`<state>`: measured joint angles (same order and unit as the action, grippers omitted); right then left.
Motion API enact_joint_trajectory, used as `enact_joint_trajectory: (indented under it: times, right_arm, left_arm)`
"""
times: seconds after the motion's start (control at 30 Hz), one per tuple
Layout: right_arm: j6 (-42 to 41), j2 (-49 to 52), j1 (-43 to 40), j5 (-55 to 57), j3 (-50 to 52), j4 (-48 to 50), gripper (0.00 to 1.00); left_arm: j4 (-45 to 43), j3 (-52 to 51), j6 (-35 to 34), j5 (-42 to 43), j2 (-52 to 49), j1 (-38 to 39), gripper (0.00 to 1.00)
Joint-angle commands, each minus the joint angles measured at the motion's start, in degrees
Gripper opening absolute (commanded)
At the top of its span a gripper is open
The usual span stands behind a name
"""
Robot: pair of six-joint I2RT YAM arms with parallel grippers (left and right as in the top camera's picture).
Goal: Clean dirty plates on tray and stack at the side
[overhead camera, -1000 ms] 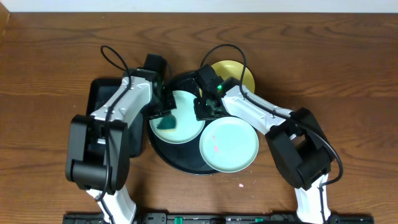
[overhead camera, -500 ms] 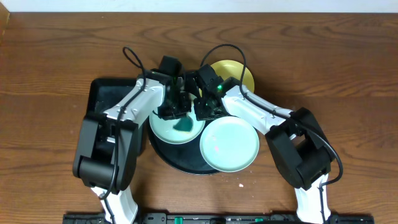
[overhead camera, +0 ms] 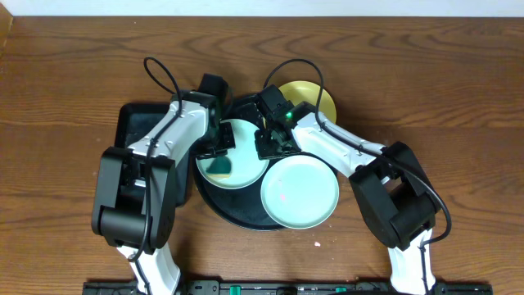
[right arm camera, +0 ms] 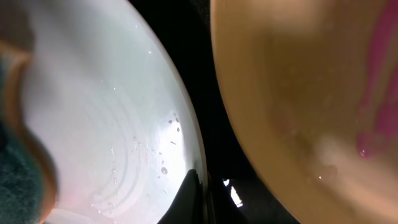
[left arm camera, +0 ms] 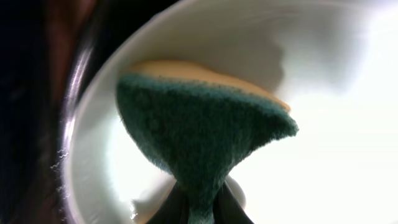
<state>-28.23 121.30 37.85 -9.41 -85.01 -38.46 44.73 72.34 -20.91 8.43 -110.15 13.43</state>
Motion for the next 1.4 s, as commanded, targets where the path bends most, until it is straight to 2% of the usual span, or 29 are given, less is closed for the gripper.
enact_joint_trajectory:
  times: [0.0,0.2,0.3,0.37,0.47,0.57,0.63,0.77,0.87,0.93,1.03,1.37]
  right_arm:
    - [1.2,0.9,-0.3,0.1,0.1,-0.6,0.01]
    - [1.2,0.9,-0.3,-0.1,0.1,-1.0,0.01]
    - [1.2,0.9,-0.3,-0.1,0.1,-1.1,0.01]
    - [1.3,0.9,-0.3,-0.1,0.1,-1.2,0.01]
    - [1.3,0.9,-0.3,-0.1,0.1,-1.2,0.01]
    - [1.7,0.9,-0.3,-0.7,0.1,-0.5,0.01]
    - [5.9,0.9,-0.7,-6.8,-0.3,0.6,0.01]
    - [9.6,-0.1,-2.1,-13.4,-1.5,0.3,0.01]
    - [11.4,-3.4,-3.0,-13.5,-1.6,0.2,0.01]
    - [12.6,-6.8,-3.0,-10.3,-1.6,0.1,0.01]
    - [15.9,-11.6,-2.2,2.9,-1.6,-2.3,0.01]
    - [19.1,-17.7,6.0,38.5,-1.6,-2.4,0.01]
  left_arm:
    - [-5.0,-0.7,7.0,17.4,-1.3,0.0,0.08]
    - [-14.4,-0.6,7.0,18.8,-1.3,-0.5,0.07]
    - [-14.6,2.3,6.9,13.0,-1.2,-2.4,0.07]
    - [-11.3,5.9,6.8,7.5,0.2,-4.1,0.08]
    - [-5.4,10.8,5.8,4.0,2.1,-5.6,0.08]
    - [2.9,17.0,5.6,3.9,4.9,-8.2,0.08]
    - [6.5,18.6,5.9,3.9,7.4,-9.9,0.07]
    - [9.1,18.6,12.4,3.9,11.3,-11.9,0.07]
    - [10.4,18.6,12.8,3.9,12.5,-13.0,0.07]
    - [10.8,18.5,12.8,3.9,12.5,-13.7,0.07]
    - [10.8,18.5,13.4,3.9,12.5,-14.6,0.07]
    - [10.8,18.5,13.4,3.9,12.5,-15.1,0.08]
